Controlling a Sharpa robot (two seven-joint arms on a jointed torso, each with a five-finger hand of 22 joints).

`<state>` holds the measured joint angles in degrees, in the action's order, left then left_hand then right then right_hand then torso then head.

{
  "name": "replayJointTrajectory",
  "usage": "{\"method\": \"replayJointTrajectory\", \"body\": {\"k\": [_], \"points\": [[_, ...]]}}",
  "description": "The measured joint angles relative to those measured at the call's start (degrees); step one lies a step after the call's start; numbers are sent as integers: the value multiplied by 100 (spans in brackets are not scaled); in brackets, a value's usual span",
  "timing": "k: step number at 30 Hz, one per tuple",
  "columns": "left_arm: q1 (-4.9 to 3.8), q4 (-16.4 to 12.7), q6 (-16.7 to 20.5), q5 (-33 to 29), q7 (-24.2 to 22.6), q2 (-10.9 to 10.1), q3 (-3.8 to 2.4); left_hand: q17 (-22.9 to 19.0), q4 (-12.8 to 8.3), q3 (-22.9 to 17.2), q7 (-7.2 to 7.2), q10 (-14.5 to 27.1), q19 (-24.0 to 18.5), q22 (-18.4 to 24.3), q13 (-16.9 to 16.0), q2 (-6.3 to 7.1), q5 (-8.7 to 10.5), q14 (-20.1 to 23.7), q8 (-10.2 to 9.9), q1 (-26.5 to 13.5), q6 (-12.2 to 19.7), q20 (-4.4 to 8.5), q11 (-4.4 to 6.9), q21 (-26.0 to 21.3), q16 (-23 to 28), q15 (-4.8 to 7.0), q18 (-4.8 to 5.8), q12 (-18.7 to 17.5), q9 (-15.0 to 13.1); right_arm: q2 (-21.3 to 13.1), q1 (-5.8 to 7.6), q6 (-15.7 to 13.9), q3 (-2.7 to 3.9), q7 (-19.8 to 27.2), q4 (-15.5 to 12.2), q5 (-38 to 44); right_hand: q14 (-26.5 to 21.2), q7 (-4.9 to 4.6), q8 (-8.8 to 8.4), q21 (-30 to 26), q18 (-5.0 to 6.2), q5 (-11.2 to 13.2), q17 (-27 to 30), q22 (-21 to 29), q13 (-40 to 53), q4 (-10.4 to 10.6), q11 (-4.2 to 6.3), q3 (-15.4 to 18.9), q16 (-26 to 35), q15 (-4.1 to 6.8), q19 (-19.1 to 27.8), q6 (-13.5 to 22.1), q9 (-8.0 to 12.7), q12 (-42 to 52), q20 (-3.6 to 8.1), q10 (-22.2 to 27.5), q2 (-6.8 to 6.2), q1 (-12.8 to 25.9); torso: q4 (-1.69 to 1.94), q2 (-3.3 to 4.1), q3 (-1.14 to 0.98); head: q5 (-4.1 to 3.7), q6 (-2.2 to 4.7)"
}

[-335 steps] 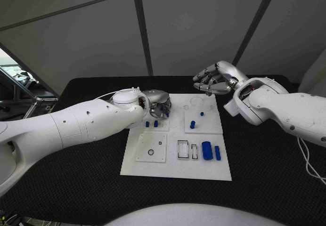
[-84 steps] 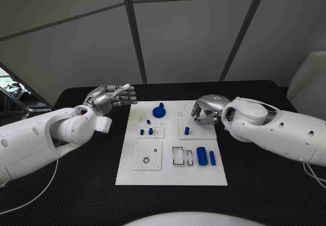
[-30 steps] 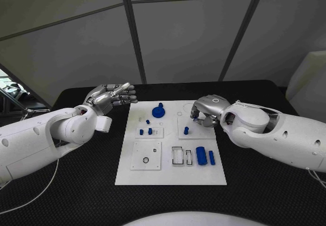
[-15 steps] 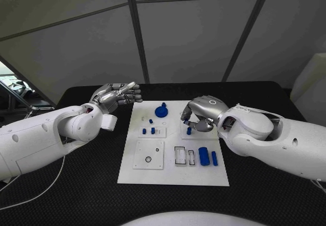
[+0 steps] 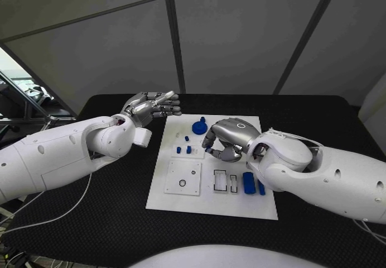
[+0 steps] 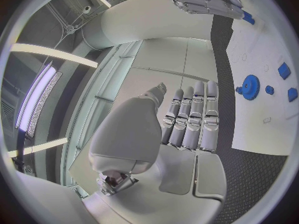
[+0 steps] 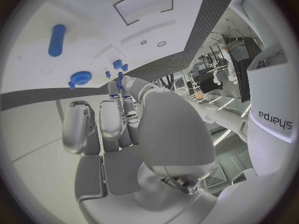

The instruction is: Assemble the parts on the task board

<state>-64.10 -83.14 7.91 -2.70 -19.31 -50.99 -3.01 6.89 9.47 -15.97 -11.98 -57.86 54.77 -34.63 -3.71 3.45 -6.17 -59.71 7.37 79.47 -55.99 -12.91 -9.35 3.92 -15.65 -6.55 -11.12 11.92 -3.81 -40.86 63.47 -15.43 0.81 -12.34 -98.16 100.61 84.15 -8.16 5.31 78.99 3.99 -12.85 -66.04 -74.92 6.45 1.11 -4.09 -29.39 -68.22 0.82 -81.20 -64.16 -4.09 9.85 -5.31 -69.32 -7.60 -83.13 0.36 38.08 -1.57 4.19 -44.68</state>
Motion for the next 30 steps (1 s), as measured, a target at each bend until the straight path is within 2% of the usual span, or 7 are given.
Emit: {"method": "replayJointTrajectory", "body": {"k": [10, 19, 23, 30], "points": [[-6, 15, -3, 0, 0, 25, -1, 0, -16, 16, 0, 0, 0, 20, 0, 0, 0, 0, 0, 0, 0, 0, 0, 0, 22, 0, 0, 0, 0, 419, -320, 101, -22, 179, 288, 4, 0, -8, -21, 28, 0, -23, -8, 1, -3, -16, 0, -15, -28, 0, 0, 8, 4, -11, 0, 0, -7, 40, 0, 5, -5, 190, -90], [-9, 26, -8, 0, 0, 47, -2, 6, -8, 55, 0, 0, 20, 69, 0, 25, 0, 0, 0, -25, 0, 20, 0, 0, 56, 0, 0, 0, 0, 645, -412, 209, -36, 301, 500, 28, 0, -8, -21, 28, -1, -23, -13, 1, 1, -16, -1, -15, -48, 0, -21, 8, 4, -39, -22, 0, -1, 61, -9, 1, -10, 353, -178], [-9, 36, -13, 0, 0, 52, -2, 15, 67, 162, -21, 0, 41, 127, 0, 59, 0, -20, 0, -124, -21, 0, 0, 0, 88, -20, 0, 0, 0, 692, -440, 259, -54, 342, 558, 40, 0, -28, -21, 52, 0, -23, -13, 1, 0, -16, -1, -14, -48, 0, -21, 29, 4, -40, -22, 1, -1, 61, -9, -1, -10, 416, -213], [-9, 47, -21, 0, 0, 54, -2, 24, 107, 281, -21, 0, 41, 187, 0, 43, 0, -20, 0, -204, -21, 0, 0, 0, 112, -20, -1, 0, 0, 725, -474, 341, -81, 384, 604, 58, 0, -28, -21, 60, 0, -22, -12, 1, 0, -16, -1, -14, -48, 0, -21, 29, 4, -42, -22, 2, -1, 61, -10, -1, -9, 470, -243]]}}
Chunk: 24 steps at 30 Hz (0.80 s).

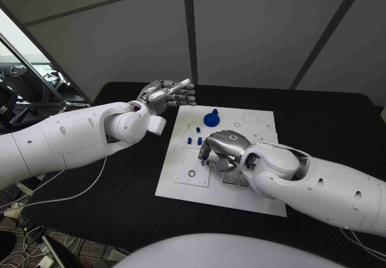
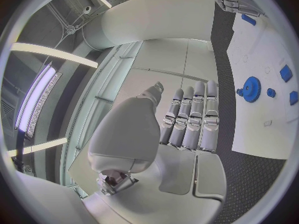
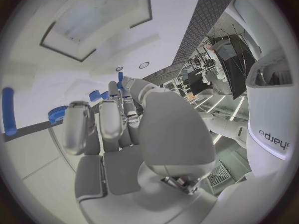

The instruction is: Assemble the parts on the task board

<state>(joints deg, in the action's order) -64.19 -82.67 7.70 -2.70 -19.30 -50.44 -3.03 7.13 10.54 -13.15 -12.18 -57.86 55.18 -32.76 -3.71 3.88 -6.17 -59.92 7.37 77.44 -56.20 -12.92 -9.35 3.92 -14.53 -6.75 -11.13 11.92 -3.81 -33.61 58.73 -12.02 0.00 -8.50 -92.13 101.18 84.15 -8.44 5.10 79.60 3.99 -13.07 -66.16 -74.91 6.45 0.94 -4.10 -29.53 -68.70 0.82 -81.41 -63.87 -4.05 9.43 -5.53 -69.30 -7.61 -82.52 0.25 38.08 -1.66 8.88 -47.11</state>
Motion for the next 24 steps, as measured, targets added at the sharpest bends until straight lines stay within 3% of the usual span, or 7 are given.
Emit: {"method": "replayJointTrajectory", "body": {"k": [24], "points": [[0, 21, -37, 0, 4, 16, 0, 5, 31, 93, 0, 0, 0, 53, 0, 11, 0, 0, 0, -16, 0, 0, 0, 0, 22, 0, 0, 23, 0, 53, -20, 184, -4, -9, 72, 143, 0, 0, 0, 0, 0, 11, -5, 0, 1, -15, -1, -13, -35, 0, 0, 0, -1, -14, 0, 1, 0, 0, -2, -2, 3, 45, -43]]}}
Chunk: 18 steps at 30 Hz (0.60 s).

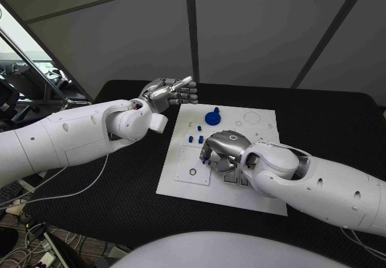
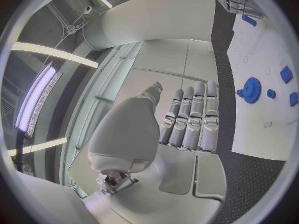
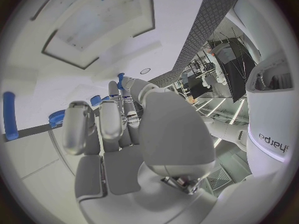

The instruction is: Assemble the parts on the task board

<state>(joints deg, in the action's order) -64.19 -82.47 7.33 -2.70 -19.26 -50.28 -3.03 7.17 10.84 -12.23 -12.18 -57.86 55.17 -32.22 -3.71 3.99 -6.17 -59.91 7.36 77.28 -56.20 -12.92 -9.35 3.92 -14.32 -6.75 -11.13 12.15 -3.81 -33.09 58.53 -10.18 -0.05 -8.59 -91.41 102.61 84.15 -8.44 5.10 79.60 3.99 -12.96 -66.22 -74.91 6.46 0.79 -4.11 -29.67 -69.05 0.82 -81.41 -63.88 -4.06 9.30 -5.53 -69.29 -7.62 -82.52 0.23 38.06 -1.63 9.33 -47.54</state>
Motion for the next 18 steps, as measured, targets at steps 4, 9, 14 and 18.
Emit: {"method": "replayJointTrajectory", "body": {"k": [4, 9, 14, 18], "points": [[0, 1, -8, 0, 4, 4, 0, 0, 6, 6, 0, 0, 0, 0, 0, 0, 0, 0, 0, 0, 0, 0, 0, 0, 0, 0, 0, 0, 0, 33, 8, 17, -27, -1, 5, 33, 0, 0, -23, 0, 0, 1, 0, 0, 1, -2, 0, -2, 0, 0, 0, 0, 0, -1, 0, 0, -29, 29, 0, 1, 0, 8, -5], [0, 4, -17, 0, 12, 9, 0, -1, 6, 6, 0, 0, 0, 3, 0, -2, 0, 0, 0, -2, 0, 0, 0, 0, 19, 0, 0, 0, 0, 56, 15, 32, -101, -3, 1, 73, 0, -3, -23, 0, 0, 2, 1, 0, 0, -8, 0, -8, 0, 0, 0, 3, 2, -10, 0, 0, -18, 87, 2, 1, 1, 13, -16], [0, 8, -28, 0, 23, 9, 0, -1, 6, 38, 0, 0, 0, 15, 0, -23, 0, 0, 0, -23, 0, 0, 0, 0, 34, 0, -1, 0, 0, 69, 27, 69, -117, -14, 19, 95, -4, -110, -133, -25, 1, -42, 37, 0, -21, 23, -105, 57, -21, -66, 20, 216, 29, -158, -19, 217, -96, 224, 2, 1, 2, 13, -16], [0, 8, -38, 0, 33, 8, 0, -1, 6, 38, 0, 0, 0, 14, 0, -23, 0, 0, 0, -23, 0, 0, 0, 0, 34, 0, 0, 0, 0, 69, 33, 80, -124, -19, 41, 103, -19, -204, -133, -469, 1, -67, 426, 2, -188, 25, -225, 103, 288, -173, 385, 405, 29, -408, -131, 702, -157, 355, 3, 0, 2, 13, -16]]}}
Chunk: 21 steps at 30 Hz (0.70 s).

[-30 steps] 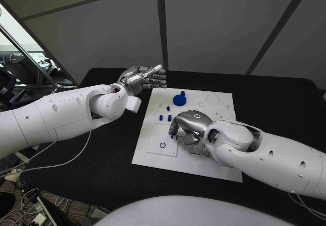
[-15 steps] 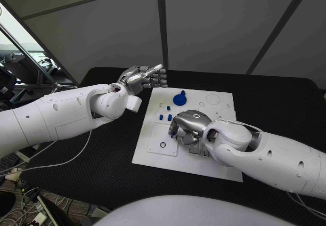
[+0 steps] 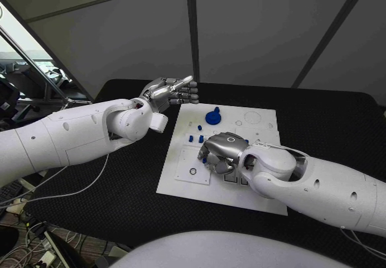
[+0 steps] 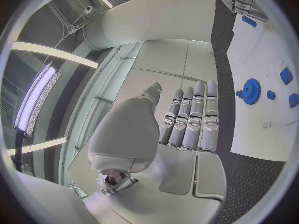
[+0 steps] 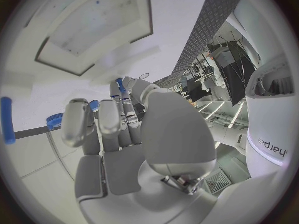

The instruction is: Assemble the parts on the task board

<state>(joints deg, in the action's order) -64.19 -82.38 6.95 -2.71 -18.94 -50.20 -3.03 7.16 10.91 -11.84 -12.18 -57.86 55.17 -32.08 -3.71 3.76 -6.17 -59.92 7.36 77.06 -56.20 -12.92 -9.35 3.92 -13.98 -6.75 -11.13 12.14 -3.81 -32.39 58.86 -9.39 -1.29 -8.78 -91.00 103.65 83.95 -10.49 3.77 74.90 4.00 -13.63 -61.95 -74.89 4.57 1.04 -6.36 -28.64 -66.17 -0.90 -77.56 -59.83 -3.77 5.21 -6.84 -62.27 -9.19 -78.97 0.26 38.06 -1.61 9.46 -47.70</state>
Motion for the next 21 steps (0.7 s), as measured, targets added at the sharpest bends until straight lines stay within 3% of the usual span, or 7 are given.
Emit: {"method": "replayJointTrajectory", "body": {"k": [1, 3, 5, 14, 21], "points": [[0, 0, -2, 0, 2, 0, 0, 0, 0, 0, 0, 0, 0, 9, 0, 0, 0, 0, 0, 0, 0, 0, 0, 0, 0, 0, 0, 0, 0, 2, -1, 0, -5, 0, 3, 0, 4, -34, 0, -161, 4, 0, 154, 51, -62, -5, -36, 26, 135, -51, 129, 105, 5, -63, -27, 168, -7, 7, -1, 0, 0, -2, 0], [0, 0, -7, 1, 6, -1, 0, 0, 0, 0, 0, 0, 0, 13, 0, 0, 0, 0, 0, 0, 0, 0, 0, 0, 0, 0, 0, 0, 0, 8, -5, -3, -8, 3, 10, 1, -69, -68, 0, -592, 136, 0, 603, 370, -76, -46, -101, 91, 538, -122, 471, 405, 15, -80, -85, 473, -36, 36, -1, 0, 0, -4, 1], [0, 1, -12, 3, 11, -1, 0, 0, 0, 0, 0, 0, 0, 13, 0, 0, 0, 0, 0, 0, 0, 0, 0, 0, 0, 0, 0, 0, 0, 9, -11, -16, -13, 9, 16, 1, -179, -78, 0, -897, 226, 0, 908, 619, -76, -70, -126, 159, 804, -126, 690, 549, 11, -80, -114, 678, -36, 36, -1, -1, 0, -9, 6], [0, 9, -40, 9, 34, 1, 0, 5, 6, 38, 0, 21, 0, 26, 0, 0, 0, 0, 0, 0, 0, 0, -20, 0, 0, 0, 0, 0, 0, -150, -42, -194, -40, 43, -109, -1, -204, -44, 0, -1035, 225, 0, 1041, 722, -49, -111, -141, 283, 863, -110, 741, 657, -7, 127, -102, 835, -36, 36, -1, -2, -4, -24, 30], [0, 11, -58, 10, 45, -28, 0, 4, 6, 38, 0, 20, 0, 31, 0, 0, 0, 0, 0, 0, 0, 0, -20, 0, 0, 0, 0, 0, 0, -720, -43, -425, -6, 87, -579, -52, -134, 5, 23, -928, 225, -20, 988, 631, -33, -104, -99, 358, 767, -84, 607, 569, -20, 336, -83, 792, 1, 73, -4, -5, -4, -39, 60]]}}
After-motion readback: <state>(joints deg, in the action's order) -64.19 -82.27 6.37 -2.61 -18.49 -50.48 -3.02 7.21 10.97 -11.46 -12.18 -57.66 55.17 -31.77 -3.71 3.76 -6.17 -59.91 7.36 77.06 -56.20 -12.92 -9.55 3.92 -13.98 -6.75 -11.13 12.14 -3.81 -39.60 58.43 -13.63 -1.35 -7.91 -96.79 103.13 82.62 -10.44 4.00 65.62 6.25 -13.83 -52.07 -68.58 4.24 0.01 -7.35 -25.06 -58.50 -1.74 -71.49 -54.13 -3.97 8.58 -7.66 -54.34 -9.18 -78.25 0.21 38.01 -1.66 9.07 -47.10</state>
